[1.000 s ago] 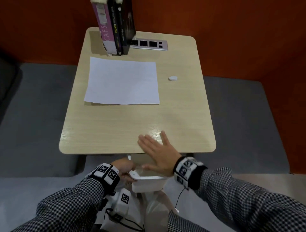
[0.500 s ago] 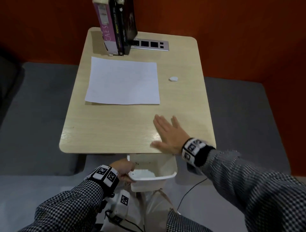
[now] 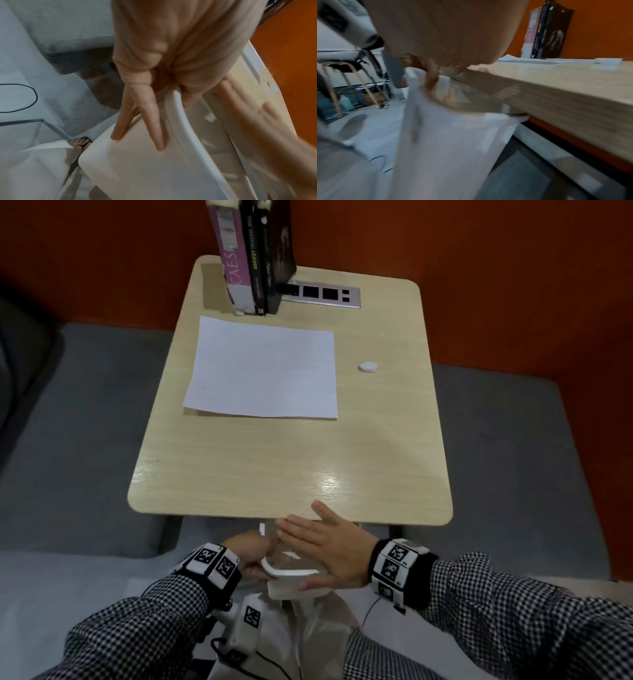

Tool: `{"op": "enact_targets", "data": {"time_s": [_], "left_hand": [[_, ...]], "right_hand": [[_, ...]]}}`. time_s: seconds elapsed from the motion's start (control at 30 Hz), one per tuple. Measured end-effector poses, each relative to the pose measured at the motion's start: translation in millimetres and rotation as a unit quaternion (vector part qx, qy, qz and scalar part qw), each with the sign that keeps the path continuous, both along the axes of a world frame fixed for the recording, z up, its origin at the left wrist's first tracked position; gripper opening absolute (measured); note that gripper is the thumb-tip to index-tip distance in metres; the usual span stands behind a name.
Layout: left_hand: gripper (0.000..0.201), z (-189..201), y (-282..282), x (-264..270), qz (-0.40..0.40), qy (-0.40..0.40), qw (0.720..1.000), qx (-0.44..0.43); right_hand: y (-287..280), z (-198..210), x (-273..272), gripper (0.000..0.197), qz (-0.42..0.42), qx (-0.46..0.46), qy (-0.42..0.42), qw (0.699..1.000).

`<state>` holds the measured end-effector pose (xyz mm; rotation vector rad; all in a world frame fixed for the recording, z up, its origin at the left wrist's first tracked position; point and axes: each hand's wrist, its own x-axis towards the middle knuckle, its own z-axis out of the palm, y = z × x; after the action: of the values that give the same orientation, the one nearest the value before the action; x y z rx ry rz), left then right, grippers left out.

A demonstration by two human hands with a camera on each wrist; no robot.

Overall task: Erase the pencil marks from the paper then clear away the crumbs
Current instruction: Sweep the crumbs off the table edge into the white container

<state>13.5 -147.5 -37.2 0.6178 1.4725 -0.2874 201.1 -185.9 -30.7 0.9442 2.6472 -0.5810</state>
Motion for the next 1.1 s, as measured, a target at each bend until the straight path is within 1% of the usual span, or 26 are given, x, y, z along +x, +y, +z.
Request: {"op": "enact_targets", "data": {"time_s": [0.03,0.07,0.1,0.13,0.17,0.2,0.27,0.3,0.33,0.37,0.43,0.47,0.5,0.6,0.63,0.67,0.77,0.8,0.87,0.9,0.93,0.97,1.0,1.03,1.07,1.1], "left_hand": [[0.019,-1.5,0.1,-1.9,-0.001,0.001,1.000,-0.001],[0.016,-0.9,-0.1,-3.3,-0.002,0.006,1.000,-0.004],[0.012,1.0,-0.3,-4.0,0.001,0.014,1.000,-0.004],[0.012,1.9,-0.9,-5.0,0.007,0.023,1.000,-0.004],[0.012,2.3,-1.6,-5.8,0.012,0.023,1.000,-0.004],[0.012,1.7,-2.5,-7.3,0.013,0.017,1.000,-0.006],[0.017,2.5,-3.9,-10.2,0.013,0.002,1.000,-0.005],[0.018,0.3,-4.5,-12.1,0.014,-0.005,1.000,-0.001],[0.018,-0.6,-3.7,-13.9,0.015,-0.002,1.000,0.000],[0.017,-1.8,-3.5,-15.4,0.015,-0.001,1.000,0.005],[0.015,-2.3,-3.1,-16.2,0.017,0.010,1.000,0.007],[0.013,-1.5,-3.1,-16.2,0.016,0.013,1.000,0.007],[0.012,-3.3,-3.3,-16.6,0.019,0.012,1.000,0.007],[0.017,-2.0,-3.7,-17.8,0.016,-0.005,1.000,0.000],[0.019,-3.5,-3.8,-18.6,0.016,-0.009,1.000,0.001],[0.019,-1.6,-3.8,-19.2,0.014,-0.008,1.000,0.003],[0.019,-1.9,-5.5,-21.6,0.015,0.003,1.000,0.009],[0.020,-1.1,-6.5,-22.3,0.015,0.002,1.000,0.011],[0.023,0.7,-10.1,-22.9,0.009,-0.009,1.000,0.016],[0.024,-0.1,-12.7,-23.8,0.009,-0.013,1.000,0.021],[0.025,0.5,-15.2,-24.7,0.012,-0.015,1.000,0.024],[0.026,-0.9,-18.2,-26.1,0.012,-0.013,0.999,0.029],[0.028,-1.4,-20.8,-27.1,0.006,-0.014,0.999,0.034],[0.030,-5.3,-24.1,-28.4,-0.003,-0.016,0.999,0.040],[0.032,-7.4,-27.6,-28.9,-0.015,-0.023,0.999,0.045],[0.033,-13.6,-30.5,-30.2,-0.027,-0.025,0.998,0.047]], "right_hand": [[10.1,2.8,-2.1,0.078,-0.012,0.017,0.002,1.000],[24.8,3.1,-2.9,0.079,-0.056,0.036,-0.006,0.998],[38.8,5.8,-1.4,0.081,-0.112,0.034,-0.015,0.993],[48.2,4.6,-0.2,0.084,-0.148,0.027,-0.028,0.988],[49.4,4.0,-3.1,0.085,-0.149,0.022,-0.036,0.988],[42.2,1.6,-7.4,0.084,-0.114,0.024,-0.032,0.993],[17.7,1.4,-15.4,0.082,-0.005,0.021,-0.009,1.000],[8.9,1.0,-14.2,0.079,0.028,0.016,0.007,0.999],[9.6,0.4,-10.5,0.077,0.027,0.016,0.019,0.999],[17.7,1.8,-6.9,0.075,-0.003,0.025,0.016,1.000],[38.8,7.0,-1.0,0.077,-0.102,0.047,-0.012,0.994],[43.1,7.7,0.1,0.080,-0.121,0.041,-0.029,0.991],[41.1,6.7,-2.0,0.080,-0.106,0.034,-0.032,0.993],[14.3,6.7,-16.1,0.075,0.003,0.011,0.006,1.000],[7.8,6.7,-18.1,0.074,0.011,0.006,0.024,1.000],[6.4,5.5,-17.3,0.072,-0.007,0.001,0.036,0.999],[12.0,2.9,-14.4,0.069,-0.132,0.007,0.031,0.991],[10.6,3.1,-15.7,0.069,-0.145,0.002,0.030,0.989],[-3.7,4.3,-21.5,0.065,-0.112,0.015,0.041,0.993],[-15.8,6.2,-24.7,0.061,-0.091,0.029,0.058,0.994],[-30.2,9.3,-26.7,0.056,-0.091,0.042,0.090,0.991],[-46.6,8.7,-25.8,0.051,-0.121,0.051,0.135,0.982],[-64.1,5.2,-22.9,0.046,-0.184,0.052,0.174,0.966],[-81.6,0.1,-18.2,0.043,-0.272,0.050,0.195,0.941],[-98.0,-6.4,-12.8,0.044,-0.377,0.043,0.198,0.904],[-111.4,-15.8,-6.8,0.046,-0.482,0.033,0.190,0.855]]}}
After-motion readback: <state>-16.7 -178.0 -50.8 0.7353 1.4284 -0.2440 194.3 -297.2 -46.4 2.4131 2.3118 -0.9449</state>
